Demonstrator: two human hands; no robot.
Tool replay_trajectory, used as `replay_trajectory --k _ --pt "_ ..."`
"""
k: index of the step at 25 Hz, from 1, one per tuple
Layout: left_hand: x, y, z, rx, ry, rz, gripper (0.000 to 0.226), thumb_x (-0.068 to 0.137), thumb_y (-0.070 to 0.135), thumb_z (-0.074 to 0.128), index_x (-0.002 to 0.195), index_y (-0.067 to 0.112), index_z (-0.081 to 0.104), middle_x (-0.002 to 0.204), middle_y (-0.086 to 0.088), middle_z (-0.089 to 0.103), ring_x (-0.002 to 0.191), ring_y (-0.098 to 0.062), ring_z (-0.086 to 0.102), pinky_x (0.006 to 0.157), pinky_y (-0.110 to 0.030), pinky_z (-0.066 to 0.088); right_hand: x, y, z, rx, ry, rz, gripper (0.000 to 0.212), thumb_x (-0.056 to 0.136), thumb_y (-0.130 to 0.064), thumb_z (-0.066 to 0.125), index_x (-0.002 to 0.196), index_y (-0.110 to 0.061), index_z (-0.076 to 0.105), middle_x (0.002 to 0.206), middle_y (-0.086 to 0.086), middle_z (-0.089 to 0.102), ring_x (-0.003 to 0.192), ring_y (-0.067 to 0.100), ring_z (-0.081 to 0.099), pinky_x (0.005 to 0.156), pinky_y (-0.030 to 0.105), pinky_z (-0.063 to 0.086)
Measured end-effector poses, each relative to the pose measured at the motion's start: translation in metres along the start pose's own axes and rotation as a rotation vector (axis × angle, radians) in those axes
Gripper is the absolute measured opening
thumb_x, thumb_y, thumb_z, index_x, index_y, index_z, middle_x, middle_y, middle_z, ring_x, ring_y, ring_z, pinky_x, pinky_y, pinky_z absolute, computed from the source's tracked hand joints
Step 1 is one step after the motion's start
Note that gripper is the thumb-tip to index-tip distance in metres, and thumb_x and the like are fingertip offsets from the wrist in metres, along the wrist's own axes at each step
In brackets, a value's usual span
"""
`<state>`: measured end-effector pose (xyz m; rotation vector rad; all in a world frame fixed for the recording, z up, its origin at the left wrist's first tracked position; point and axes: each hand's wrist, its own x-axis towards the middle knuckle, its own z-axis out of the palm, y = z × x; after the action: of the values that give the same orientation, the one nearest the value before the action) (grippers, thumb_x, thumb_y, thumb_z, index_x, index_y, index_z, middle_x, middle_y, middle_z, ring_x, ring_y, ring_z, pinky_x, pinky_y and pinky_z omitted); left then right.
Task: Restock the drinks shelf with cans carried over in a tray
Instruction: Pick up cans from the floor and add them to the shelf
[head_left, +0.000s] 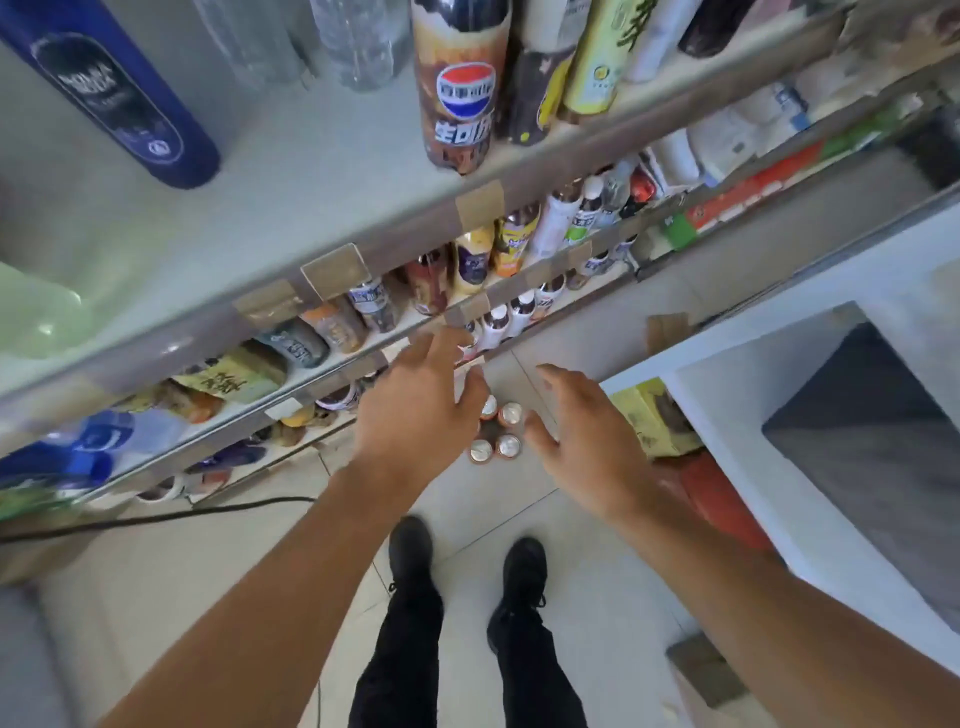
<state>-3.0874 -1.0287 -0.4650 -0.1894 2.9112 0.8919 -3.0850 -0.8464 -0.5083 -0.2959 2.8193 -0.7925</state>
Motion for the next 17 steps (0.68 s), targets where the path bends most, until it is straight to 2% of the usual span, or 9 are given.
replay_trajectory --k 4,8,12,15,17 --pt "-0.012 -0.055 0.077 -0.019 -0.057 -0.053 0.03 0.092 0.038 0.049 0.121 0.029 0.05 0.116 0.012 0.062 0.105 -0.015 0.06 0.075 -0.037 0.053 -0.018 0.051 0.082 -0.038 -0.069 0.065 0.048 0.087 -0.029 0.065 0.13 -0.011 0.054 0.116 0.009 0.064 0.105 0.03 0.062 0.079 0.039 0.053" --pt "-0.021 -0.111 0.163 -0.01 -0.146 -0.093 0.029 0.09 0.04 0.049 0.118 0.031 0.048 0.111 0.009 0.062 0.102 -0.017 0.061 0.077 -0.042 0.054 -0.026 0.105 0.167 -0.047 -0.119 0.103 0.05 0.086 -0.042 0.048 0.126 -0.013 0.054 0.113 0.007 0.064 0.102 0.028 0.062 0.073 0.039 0.056" --pt "-0.031 -0.156 0.228 0.045 -0.192 -0.112 0.033 0.09 0.038 0.05 0.121 0.026 0.051 0.113 0.006 0.06 0.103 -0.019 0.06 0.075 -0.041 0.054 -0.024 0.143 0.228 -0.121 -0.173 0.089 0.045 0.085 -0.028 0.064 0.125 -0.01 0.055 0.114 0.01 0.062 0.103 0.031 0.06 0.07 0.037 0.053" --pt "-0.034 -0.184 0.274 0.065 -0.192 -0.105 0.035 0.09 0.035 0.051 0.123 0.023 0.055 0.121 0.005 0.055 0.109 -0.018 0.056 0.071 -0.034 0.047 -0.013 0.177 0.274 -0.239 -0.237 0.058 0.049 0.085 -0.031 0.063 0.129 -0.011 0.052 0.119 0.009 0.06 0.105 0.029 0.059 0.067 0.03 0.046" --pt "-0.031 -0.199 0.302 0.074 -0.197 -0.091 0.035 0.09 0.033 0.053 0.123 0.021 0.056 0.124 0.004 0.052 0.111 -0.019 0.053 0.07 -0.032 0.043 -0.005 0.2 0.302 -0.296 -0.281 0.046 0.052 0.087 -0.032 0.062 0.133 -0.012 0.048 0.127 0.009 0.055 0.11 0.029 0.055 0.069 0.03 0.042"
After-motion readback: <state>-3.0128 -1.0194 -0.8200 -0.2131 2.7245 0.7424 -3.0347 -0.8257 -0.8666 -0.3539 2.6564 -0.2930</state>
